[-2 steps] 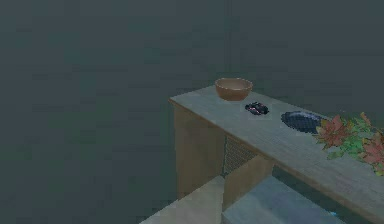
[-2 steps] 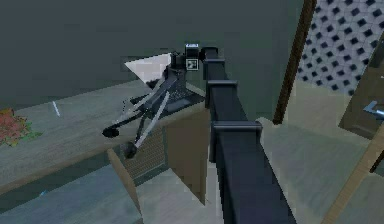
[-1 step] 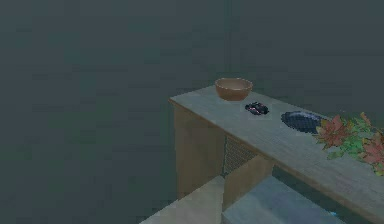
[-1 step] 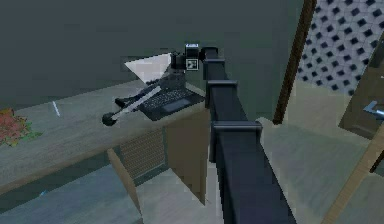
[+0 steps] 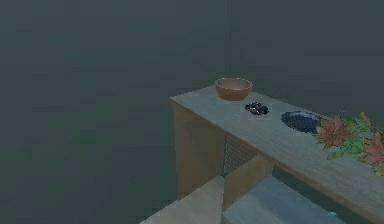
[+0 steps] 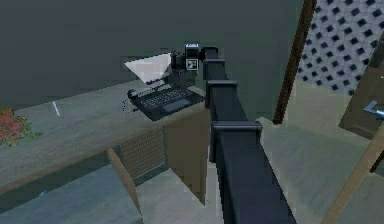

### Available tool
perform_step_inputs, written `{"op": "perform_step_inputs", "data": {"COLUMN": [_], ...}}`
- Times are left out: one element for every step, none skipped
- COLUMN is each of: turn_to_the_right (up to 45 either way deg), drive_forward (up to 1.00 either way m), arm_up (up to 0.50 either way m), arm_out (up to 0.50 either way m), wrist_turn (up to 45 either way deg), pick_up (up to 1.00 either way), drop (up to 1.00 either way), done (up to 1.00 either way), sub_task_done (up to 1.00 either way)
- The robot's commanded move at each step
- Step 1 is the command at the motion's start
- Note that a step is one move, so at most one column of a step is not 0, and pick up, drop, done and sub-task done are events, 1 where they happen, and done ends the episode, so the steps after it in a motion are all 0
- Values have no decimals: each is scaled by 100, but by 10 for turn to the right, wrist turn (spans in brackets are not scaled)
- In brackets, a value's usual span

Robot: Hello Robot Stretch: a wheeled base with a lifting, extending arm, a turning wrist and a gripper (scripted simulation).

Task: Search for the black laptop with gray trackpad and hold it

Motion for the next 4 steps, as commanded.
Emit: {"op": "perform_step_inputs", "data": {"turn_to_the_right": [0,0,0,0], "drive_forward": [0,0,0,0], "arm_up": [0,-10,0,10], "arm_out": [0,0,0,0], "wrist_turn": [60,0,0,0], "pick_up": [0,0,100,0], "drop": [0,0,0,0], "done": [0,0,0,0], "sub_task_done": [0,0,0,0]}}
